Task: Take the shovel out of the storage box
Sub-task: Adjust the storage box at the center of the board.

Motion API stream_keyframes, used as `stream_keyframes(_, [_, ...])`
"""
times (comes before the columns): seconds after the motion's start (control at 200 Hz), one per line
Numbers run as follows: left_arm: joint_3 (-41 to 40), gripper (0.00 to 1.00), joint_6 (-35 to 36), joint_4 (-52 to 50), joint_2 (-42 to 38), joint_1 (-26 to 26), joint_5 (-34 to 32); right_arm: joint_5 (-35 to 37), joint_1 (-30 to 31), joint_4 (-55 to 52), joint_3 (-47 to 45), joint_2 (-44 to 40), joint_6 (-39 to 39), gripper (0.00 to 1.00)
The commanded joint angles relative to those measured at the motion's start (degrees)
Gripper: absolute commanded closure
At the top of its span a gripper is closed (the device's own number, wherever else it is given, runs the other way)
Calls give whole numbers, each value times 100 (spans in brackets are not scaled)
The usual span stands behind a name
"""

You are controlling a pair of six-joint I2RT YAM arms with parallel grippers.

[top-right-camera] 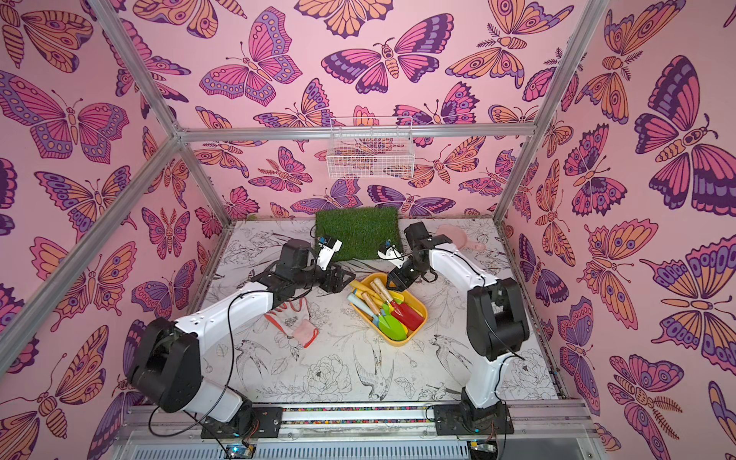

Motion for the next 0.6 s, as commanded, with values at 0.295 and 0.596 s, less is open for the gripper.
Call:
stream_keyframes(0.295, [929,25,707,-239,827,112,563,1878,0,1002,-2425,-2710,4770,50])
stream_keyframes(0.596, [1010,27,425,-236,988,112,468,2162,77,521,-3426,-3668,6576,54])
